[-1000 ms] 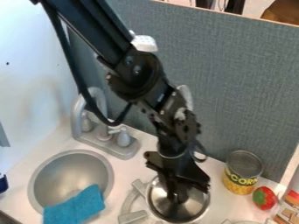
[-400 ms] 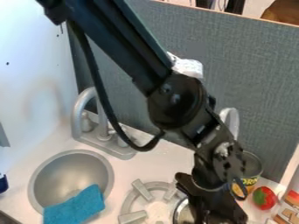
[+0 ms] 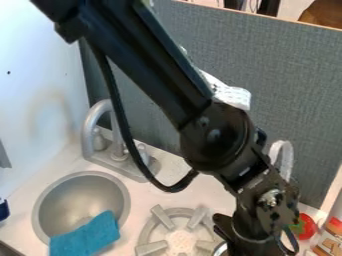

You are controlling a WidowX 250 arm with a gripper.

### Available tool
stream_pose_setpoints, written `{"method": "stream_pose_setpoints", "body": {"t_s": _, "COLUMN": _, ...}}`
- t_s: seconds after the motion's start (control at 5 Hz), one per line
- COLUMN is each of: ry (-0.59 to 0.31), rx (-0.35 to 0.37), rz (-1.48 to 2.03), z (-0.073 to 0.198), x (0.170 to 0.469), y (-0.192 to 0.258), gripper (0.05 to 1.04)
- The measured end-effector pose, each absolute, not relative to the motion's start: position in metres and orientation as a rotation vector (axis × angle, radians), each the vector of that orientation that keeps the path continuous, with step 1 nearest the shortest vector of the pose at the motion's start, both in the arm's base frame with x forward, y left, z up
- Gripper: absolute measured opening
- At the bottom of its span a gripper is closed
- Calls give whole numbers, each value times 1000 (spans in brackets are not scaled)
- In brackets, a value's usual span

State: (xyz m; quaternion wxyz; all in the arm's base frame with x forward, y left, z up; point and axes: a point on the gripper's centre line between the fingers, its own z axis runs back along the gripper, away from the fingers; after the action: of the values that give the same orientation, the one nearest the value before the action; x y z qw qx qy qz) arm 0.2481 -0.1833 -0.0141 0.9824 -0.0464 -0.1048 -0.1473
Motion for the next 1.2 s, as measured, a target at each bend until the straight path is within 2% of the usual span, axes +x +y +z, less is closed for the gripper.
{"method": "stream_pose_setpoints", "body": {"t_s": 0.6, "ry": -163, "rx": -100, "rz": -324, "z": -29, "x": 253, "y": -212, "gripper": 306}}
{"method": "stream_pose_setpoints", "body": {"t_s": 1.2, "ry": -205, "rx": -110, "rz": -374, "z": -43, "x": 261, "y": -238, "gripper": 306}}
